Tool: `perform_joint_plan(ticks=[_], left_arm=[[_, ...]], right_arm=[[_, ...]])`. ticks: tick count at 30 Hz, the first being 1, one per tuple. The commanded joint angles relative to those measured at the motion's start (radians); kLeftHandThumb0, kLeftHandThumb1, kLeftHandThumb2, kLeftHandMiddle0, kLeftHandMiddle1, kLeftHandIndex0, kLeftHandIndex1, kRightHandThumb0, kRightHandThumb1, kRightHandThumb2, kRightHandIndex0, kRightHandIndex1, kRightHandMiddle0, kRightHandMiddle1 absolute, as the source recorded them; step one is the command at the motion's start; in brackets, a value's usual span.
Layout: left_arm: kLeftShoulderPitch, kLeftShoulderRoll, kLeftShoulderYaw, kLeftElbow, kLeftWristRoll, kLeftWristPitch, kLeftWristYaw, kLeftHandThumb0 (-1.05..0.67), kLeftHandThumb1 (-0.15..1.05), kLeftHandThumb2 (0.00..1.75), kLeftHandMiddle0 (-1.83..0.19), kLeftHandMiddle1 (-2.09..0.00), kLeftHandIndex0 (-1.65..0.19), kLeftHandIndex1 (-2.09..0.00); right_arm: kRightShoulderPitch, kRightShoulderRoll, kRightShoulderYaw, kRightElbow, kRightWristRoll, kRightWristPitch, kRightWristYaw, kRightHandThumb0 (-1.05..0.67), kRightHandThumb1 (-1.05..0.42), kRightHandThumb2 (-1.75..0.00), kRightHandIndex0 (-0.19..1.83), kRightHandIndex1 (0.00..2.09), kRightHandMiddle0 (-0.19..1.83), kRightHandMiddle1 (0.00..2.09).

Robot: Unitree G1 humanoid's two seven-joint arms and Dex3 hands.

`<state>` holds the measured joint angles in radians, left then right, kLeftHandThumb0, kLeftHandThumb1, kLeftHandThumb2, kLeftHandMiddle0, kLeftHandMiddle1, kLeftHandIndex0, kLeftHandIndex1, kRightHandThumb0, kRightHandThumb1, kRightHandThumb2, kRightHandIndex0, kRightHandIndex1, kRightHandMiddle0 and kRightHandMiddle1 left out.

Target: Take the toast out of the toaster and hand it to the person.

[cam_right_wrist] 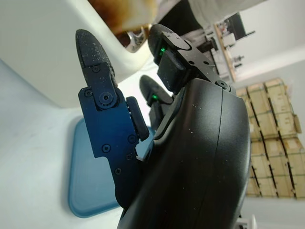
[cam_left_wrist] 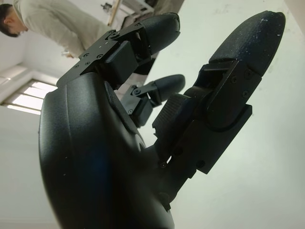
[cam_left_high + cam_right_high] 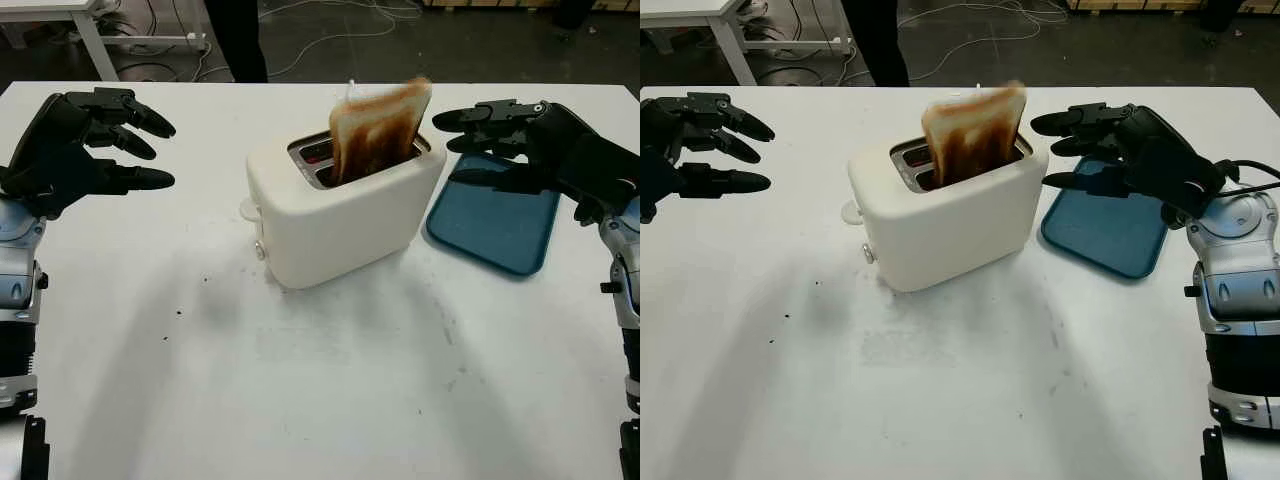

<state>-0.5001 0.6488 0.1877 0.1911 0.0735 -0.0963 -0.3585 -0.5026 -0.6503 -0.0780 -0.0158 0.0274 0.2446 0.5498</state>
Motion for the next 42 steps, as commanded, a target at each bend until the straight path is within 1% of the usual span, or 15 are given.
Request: perform_joint_plan(ticks=[1, 8, 11, 14, 17, 23, 25, 27, 28, 29, 30, 31, 35, 38, 42], left_arm=[[-0.003, -0.002, 0.007, -0.003, -0.02, 0.007, 0.003, -1.05, 0.6, 0.0, -0.76, -0.89, -0.77, -0.76], [-0.001, 0.001, 0.005, -0.003, -0.012, 0.005, 0.005, -1.05, 0.61, 0.0, -0.75, -0.9, -0.76, -0.76], [0.0, 0.001, 0.005, -0.003, -0.012, 0.003, 0.006, -1.05, 0.62, 0.01, -0.75, -0.9, -0.76, -0.76], [0.001, 0.0, 0.006, -0.003, -0.012, 0.0, 0.007, -1.05, 0.62, 0.0, -0.75, -0.9, -0.76, -0.76], [-0.001, 0.0, 0.005, 0.002, -0.015, -0.002, 0.004, -1.05, 0.62, 0.0, -0.75, -0.89, -0.76, -0.76], [0.001, -0.003, 0.003, -0.002, -0.009, -0.001, 0.009, -1.05, 0.63, 0.0, -0.76, -0.89, -0.77, -0.75], [0.002, -0.006, 0.005, 0.0, -0.011, -0.003, 0.011, -1.05, 0.62, 0.0, -0.76, -0.89, -0.77, -0.75], [0.004, -0.007, 0.006, -0.005, -0.011, 0.003, 0.012, -1.05, 0.62, 0.0, -0.76, -0.9, -0.77, -0.75], [0.005, -0.007, 0.006, -0.009, -0.009, 0.007, 0.013, -1.05, 0.61, 0.0, -0.76, -0.9, -0.77, -0.75], [0.005, -0.007, 0.006, -0.012, -0.01, 0.013, 0.011, -1.05, 0.61, 0.0, -0.76, -0.9, -0.78, -0.76], [0.005, -0.006, 0.007, -0.014, -0.011, 0.017, 0.01, -1.05, 0.61, 0.0, -0.76, -0.9, -0.77, -0.76], [0.006, -0.005, 0.007, -0.015, -0.012, 0.019, 0.008, -1.05, 0.61, 0.0, -0.75, -0.9, -0.77, -0.76], [0.007, -0.005, 0.01, -0.01, -0.014, 0.019, 0.008, -1.05, 0.61, 0.0, -0.75, -0.91, -0.77, -0.76], [0.004, -0.006, 0.009, -0.005, -0.017, 0.012, 0.005, -1.05, 0.61, 0.0, -0.75, -0.91, -0.77, -0.76], [0.003, -0.008, 0.007, -0.011, -0.014, 0.016, 0.007, -1.05, 0.61, 0.0, -0.75, -0.9, -0.77, -0.76]], right_arm=[[0.0, 0.006, -0.008, -0.012, 0.007, 0.019, -0.009, -0.52, -0.82, 0.0, 0.37, 0.53, 0.62, 0.0], [-0.008, 0.014, -0.017, 0.0, 0.01, -0.01, -0.016, -0.51, -0.82, 0.0, 0.37, 0.53, 0.61, 0.0], [-0.027, 0.013, -0.026, 0.018, -0.013, -0.081, -0.05, -0.49, -0.79, 0.0, 0.38, 0.54, 0.62, 0.0], [-0.072, 0.016, -0.031, 0.06, -0.04, -0.214, -0.099, -0.41, -0.75, 0.0, 0.41, 0.55, 0.64, 0.01], [-0.144, 0.011, -0.014, 0.022, -0.087, -0.15, -0.139, -0.37, -0.73, 0.0, 0.4, 0.5, 0.63, 0.01], [-0.327, 0.025, 0.05, 0.153, -0.208, -0.355, -0.224, -0.24, -0.57, -0.01, 0.6, 0.5, 0.75, 0.06], [-0.392, 0.032, 0.092, 0.236, -0.265, -0.455, -0.26, -0.36, -0.53, -0.01, 0.68, 0.54, 0.82, 0.09], [-0.438, 0.049, 0.125, 0.306, -0.289, -0.53, -0.274, -0.56, -0.53, -0.01, 0.71, 0.57, 0.86, 0.11], [-0.455, 0.062, 0.137, 0.335, -0.286, -0.552, -0.266, -0.57, -0.52, -0.01, 0.71, 0.58, 0.87, 0.11], [-0.469, 0.074, 0.152, 0.364, -0.279, -0.562, -0.245, -0.51, -0.49, -0.01, 0.69, 0.59, 0.86, 0.11], [-0.481, 0.077, 0.173, 0.389, -0.298, -0.576, -0.24, -0.36, -0.46, -0.02, 0.63, 0.59, 0.84, 0.1], [-0.491, 0.077, 0.193, 0.415, -0.318, -0.593, -0.239, -0.34, -0.46, -0.02, 0.62, 0.6, 0.83, 0.09], [-0.534, 0.093, 0.259, 0.513, -0.356, -0.614, -0.187, -0.44, -0.48, -0.01, 0.6, 0.61, 0.8, 0.07], [-0.549, 0.094, 0.284, 0.567, -0.367, -0.652, -0.157, -0.6, -0.54, -0.02, 0.59, 0.62, 0.78, 0.06], [-0.549, 0.103, 0.291, 0.574, -0.356, -0.63, -0.112, -0.57, -0.56, -0.02, 0.54, 0.61, 0.76, 0.04]])
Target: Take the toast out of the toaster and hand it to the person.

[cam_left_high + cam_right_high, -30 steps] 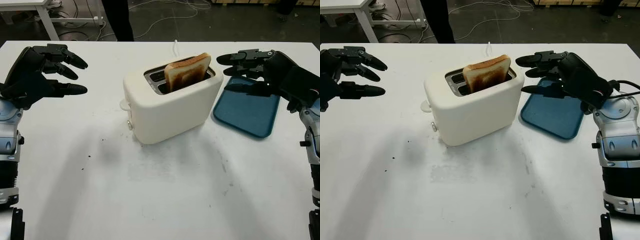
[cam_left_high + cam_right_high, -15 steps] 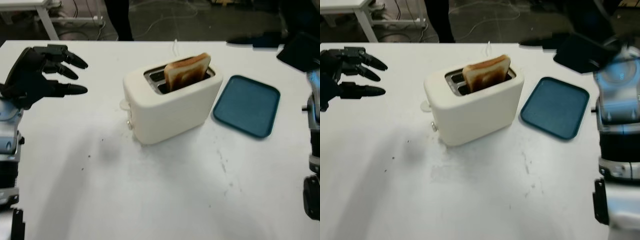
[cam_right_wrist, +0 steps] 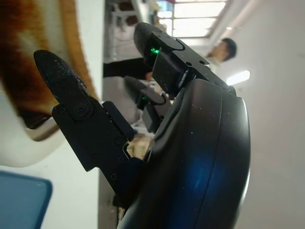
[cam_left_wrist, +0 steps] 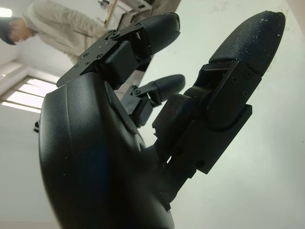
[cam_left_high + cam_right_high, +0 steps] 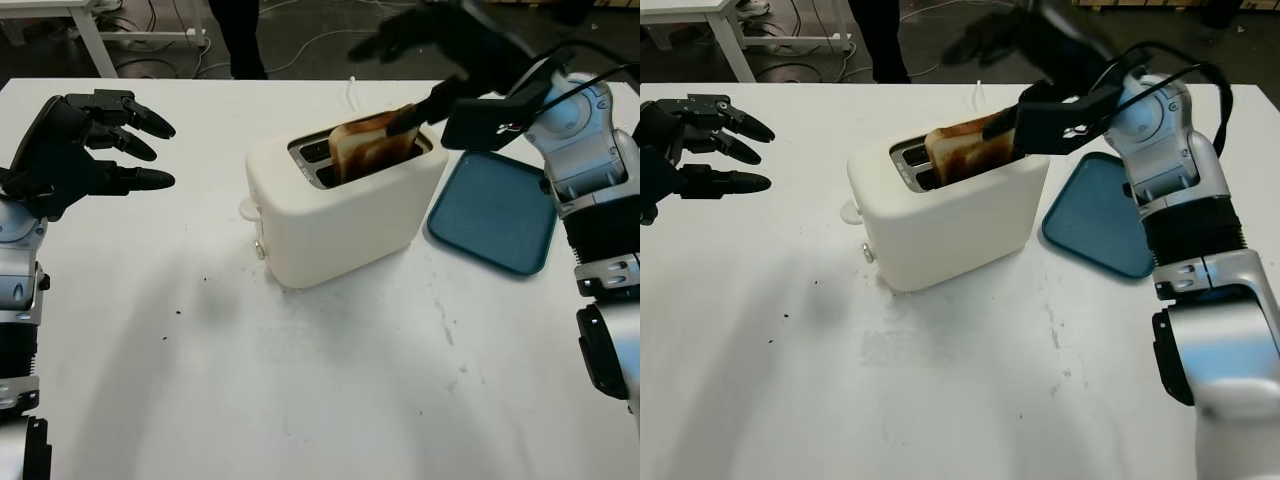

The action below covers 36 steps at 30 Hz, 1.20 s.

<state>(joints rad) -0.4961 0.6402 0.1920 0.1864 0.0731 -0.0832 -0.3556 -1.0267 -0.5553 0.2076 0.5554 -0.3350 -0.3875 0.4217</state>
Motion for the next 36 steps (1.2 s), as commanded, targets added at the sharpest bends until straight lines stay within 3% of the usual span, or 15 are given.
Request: perform_joint_plan(ticks=[1, 18, 22, 30, 36], left_arm=[[-0.001, 0.0, 0.003, -0.004, -0.015, 0.001, 0.004, -1.05, 0.61, 0.0, -0.75, -0.9, -0.77, -0.76], [-0.008, 0.002, 0.0, -0.004, -0.013, 0.011, 0.0, -1.05, 0.6, 0.0, -0.73, -0.92, -0.76, -0.77], [-0.008, -0.001, 0.0, 0.001, -0.015, -0.006, 0.003, -1.05, 0.6, 0.0, -0.74, -0.92, -0.76, -0.77], [-0.007, -0.002, 0.001, 0.002, -0.013, -0.009, 0.006, -1.05, 0.61, 0.0, -0.73, -0.93, -0.75, -0.78], [-0.006, -0.004, 0.003, 0.005, -0.015, -0.013, 0.008, -1.05, 0.62, 0.0, -0.73, -0.93, -0.75, -0.78]], right_arm=[[-0.025, 0.01, 0.005, 0.002, 0.011, 0.01, 0.031, -0.55, -0.56, -0.02, 0.52, 0.6, 0.75, 0.04], [0.001, 0.005, 0.002, -0.042, 0.002, 0.046, 0.108, -0.63, -0.65, -0.01, 0.49, 0.65, 0.76, 0.03], [0.013, 0.018, 0.002, -0.017, 0.017, 0.008, 0.1, -0.58, -0.65, -0.01, 0.69, 0.75, 0.89, 0.09], [0.012, 0.029, 0.029, 0.015, -0.003, 0.012, 0.105, -0.49, -0.69, 0.0, 1.02, 0.66, 1.15, 0.17], [0.01, 0.017, 0.048, 0.002, -0.032, 0.021, 0.103, -0.55, -0.75, -0.01, 1.2, 0.83, 1.33, 0.21]])
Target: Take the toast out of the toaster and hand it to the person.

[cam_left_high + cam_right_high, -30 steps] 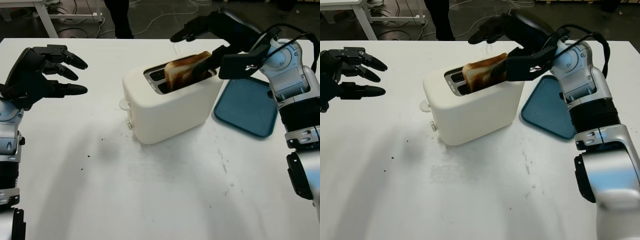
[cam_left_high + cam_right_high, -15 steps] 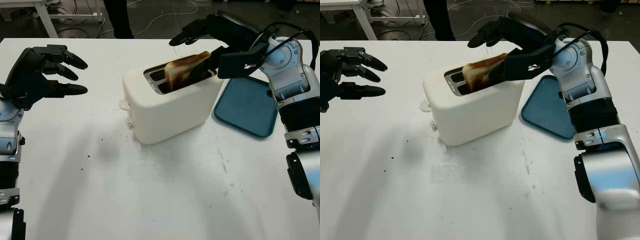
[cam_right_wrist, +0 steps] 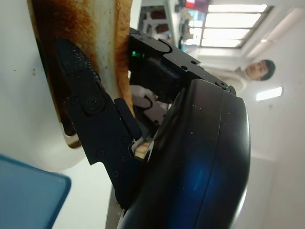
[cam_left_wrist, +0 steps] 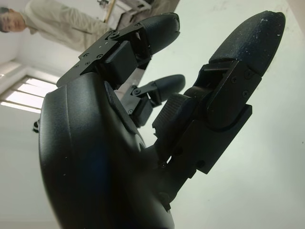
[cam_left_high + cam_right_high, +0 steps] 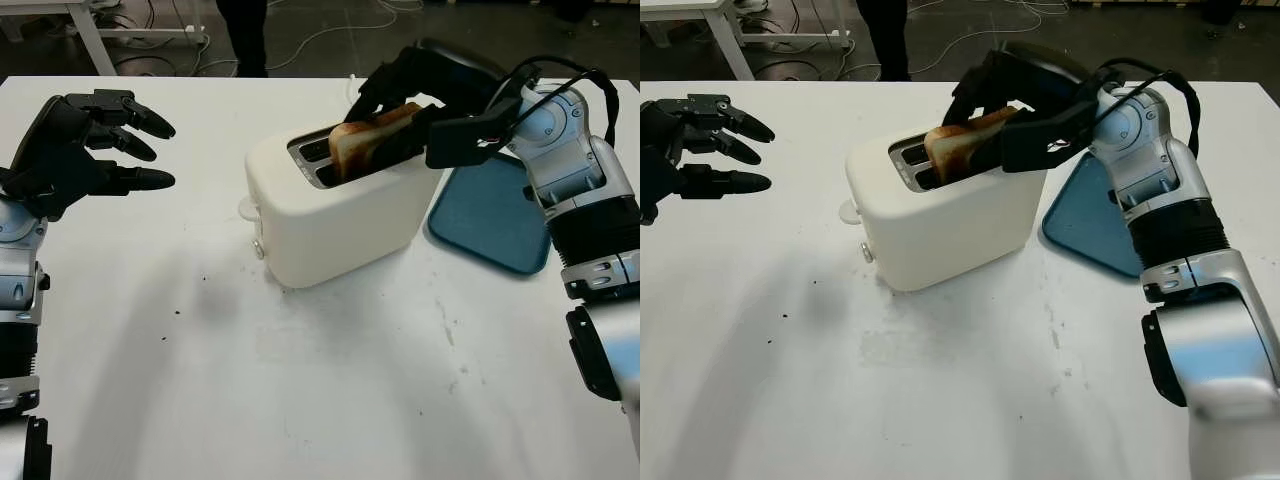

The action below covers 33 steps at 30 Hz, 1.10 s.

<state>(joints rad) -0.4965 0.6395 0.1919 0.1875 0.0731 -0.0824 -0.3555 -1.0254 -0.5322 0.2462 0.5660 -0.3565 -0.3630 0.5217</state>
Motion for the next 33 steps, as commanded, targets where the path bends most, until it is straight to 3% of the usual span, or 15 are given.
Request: perform_joint_plan(ticks=[1, 8, 13, 15, 16, 17, 19, 27, 33], left_arm=[[-0.006, -0.004, 0.002, 0.004, -0.014, -0.015, 0.009, -1.05, 0.62, 0.0, -0.73, -0.93, -0.75, -0.78], [-0.003, -0.004, -0.001, -0.008, -0.008, 0.006, 0.011, -1.05, 0.62, 0.0, -0.73, -0.93, -0.75, -0.78], [-0.003, -0.008, 0.001, -0.004, -0.016, 0.0, 0.009, -1.05, 0.6, 0.0, -0.72, -0.94, -0.75, -0.78], [-0.003, -0.01, 0.003, -0.001, -0.019, -0.007, 0.01, -1.05, 0.6, 0.0, -0.72, -0.94, -0.74, -0.79], [-0.002, -0.011, 0.004, 0.001, -0.018, -0.012, 0.012, -1.05, 0.6, 0.0, -0.72, -0.95, -0.75, -0.79], [-0.002, -0.012, 0.005, 0.003, -0.019, -0.015, 0.013, -1.05, 0.6, 0.0, -0.72, -0.95, -0.75, -0.79], [-0.002, -0.013, 0.005, 0.006, -0.02, -0.018, 0.013, -1.05, 0.6, 0.0, -0.72, -0.96, -0.75, -0.8], [0.002, -0.01, 0.004, -0.008, -0.015, 0.002, 0.014, -1.05, 0.6, 0.0, -0.73, -0.95, -0.74, -0.8], [0.003, -0.006, 0.004, -0.002, -0.011, -0.003, 0.013, -1.05, 0.61, 0.0, -0.72, -0.93, -0.74, -0.79]], right_arm=[[0.008, -0.007, 0.011, -0.012, -0.016, -0.002, 0.004, -0.57, -0.76, -0.01, 1.21, 0.93, 1.35, 0.22], [0.013, -0.013, 0.018, -0.019, -0.037, -0.019, 0.0, -0.62, -0.77, 0.0, 1.2, 1.13, 1.41, 0.23], [0.013, -0.021, 0.029, -0.027, -0.066, -0.023, -0.012, -0.66, -0.8, 0.0, 1.18, 1.37, 1.42, 0.36], [0.017, -0.022, 0.029, -0.023, -0.078, -0.046, -0.044, -0.66, -0.84, 0.0, 1.18, 1.44, 1.25, 0.85], [0.02, -0.021, 0.028, -0.019, -0.084, -0.065, -0.07, -0.63, -0.87, -0.01, 1.17, 1.54, 1.12, 1.28], [0.023, -0.019, 0.024, -0.01, -0.088, -0.092, -0.101, -0.61, -0.9, -0.03, 1.15, 1.63, 1.05, 1.5], [0.027, -0.013, 0.014, 0.009, -0.093, -0.135, -0.156, -0.55, -0.91, -0.07, 1.14, 1.72, 0.98, 1.68], [-0.008, -0.018, -0.026, 0.079, -0.097, -0.219, -0.312, -0.36, -0.92, -0.14, 1.1, 1.75, 0.86, 1.74], [-0.07, -0.027, -0.061, 0.167, -0.101, -0.23, -0.398, -0.35, -0.91, -0.12, 1.11, 1.75, 0.89, 1.75]])
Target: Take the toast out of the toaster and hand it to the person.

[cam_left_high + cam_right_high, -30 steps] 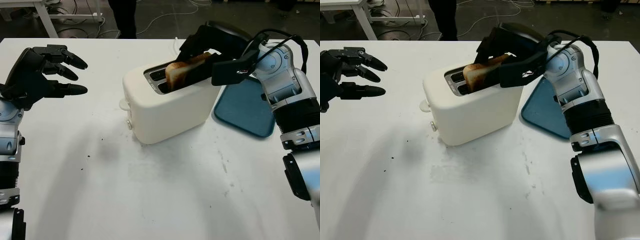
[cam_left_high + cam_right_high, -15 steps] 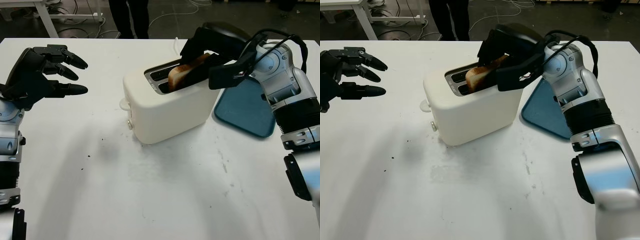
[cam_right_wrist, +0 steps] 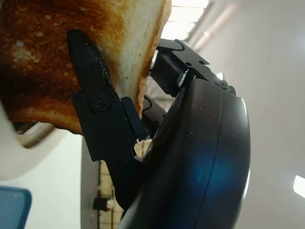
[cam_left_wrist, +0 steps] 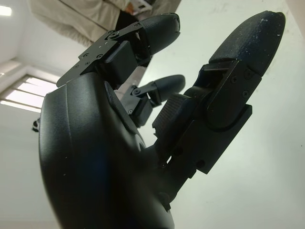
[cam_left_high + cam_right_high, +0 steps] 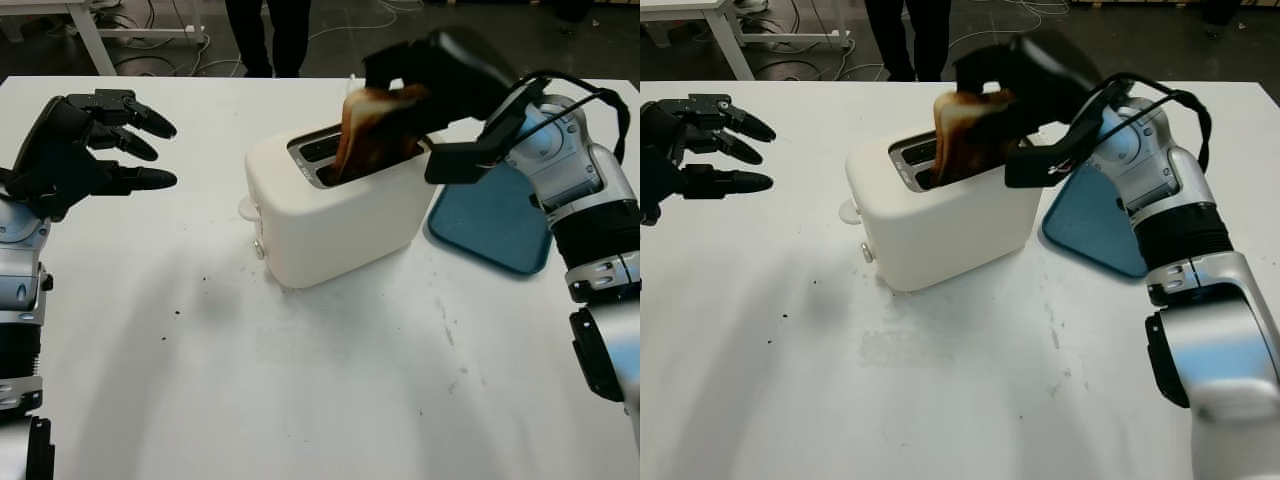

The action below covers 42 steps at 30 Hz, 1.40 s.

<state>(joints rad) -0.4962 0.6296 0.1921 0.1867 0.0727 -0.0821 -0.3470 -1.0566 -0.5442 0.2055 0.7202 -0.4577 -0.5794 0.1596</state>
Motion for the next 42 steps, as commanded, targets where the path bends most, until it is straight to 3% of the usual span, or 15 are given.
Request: perform_joint_plan(ticks=[1, 12, 18, 23, 27, 34, 40, 42], left_arm=[[0.003, 0.003, 0.004, 0.001, -0.012, -0.004, 0.004, -1.05, 0.61, 0.0, -0.72, -0.93, -0.75, -0.79], [0.005, 0.002, 0.006, 0.003, -0.012, -0.016, 0.007, -1.05, 0.61, 0.0, -0.74, -0.92, -0.76, -0.78], [0.003, 0.001, 0.004, -0.005, -0.012, 0.007, 0.007, -1.05, 0.6, 0.0, -0.74, -0.91, -0.76, -0.77], [0.004, 0.001, 0.005, -0.011, -0.015, 0.016, 0.003, -1.05, 0.6, 0.0, -0.73, -0.91, -0.75, -0.77], [0.002, 0.001, 0.004, -0.003, -0.016, 0.002, 0.003, -1.05, 0.6, 0.01, -0.72, -0.92, -0.75, -0.77], [-0.003, -0.003, 0.005, 0.006, -0.023, -0.01, 0.0, -1.05, 0.59, 0.0, -0.73, -0.93, -0.76, -0.77], [-0.005, 0.002, -0.004, 0.004, -0.014, -0.006, 0.003, -1.05, 0.61, 0.01, -0.73, -0.95, -0.76, -0.78], [-0.005, 0.0, -0.003, 0.008, -0.019, -0.008, 0.003, -1.05, 0.61, 0.0, -0.73, -0.95, -0.76, -0.78]], right_arm=[[-0.048, -0.019, -0.027, 0.023, 0.003, -0.015, -0.046, -0.35, -0.91, -0.11, 1.11, 1.75, 0.9, 1.75], [-0.16, -0.055, -0.126, 0.207, 0.104, 0.008, -0.041, -0.25, -0.92, -0.1, 1.09, 1.75, 0.89, 1.75], [-0.203, -0.047, -0.199, 0.326, 0.178, 0.069, -0.068, -0.31, -0.92, -0.13, 1.12, 1.75, 0.95, 1.75], [-0.213, -0.032, -0.25, 0.378, 0.222, 0.148, -0.135, -0.33, -0.92, -0.08, 1.17, 1.59, 0.98, 1.61], [-0.213, -0.027, -0.265, 0.41, 0.238, 0.198, -0.189, -0.34, -0.92, -0.13, 1.1, 1.72, 0.88, 1.72], [-0.211, 0.001, -0.323, 0.446, 0.322, 0.31, -0.195, -0.33, -0.92, -0.21, 1.15, 1.75, 0.91, 1.75], [-0.194, 0.039, -0.333, 0.48, 0.338, 0.34, -0.255, -0.15, -0.92, -0.31, 1.04, 1.75, 0.79, 1.75], [-0.193, 0.054, -0.342, 0.499, 0.348, 0.356, -0.273, -0.15, -0.92, -0.28, 0.99, 1.75, 0.74, 1.75]])
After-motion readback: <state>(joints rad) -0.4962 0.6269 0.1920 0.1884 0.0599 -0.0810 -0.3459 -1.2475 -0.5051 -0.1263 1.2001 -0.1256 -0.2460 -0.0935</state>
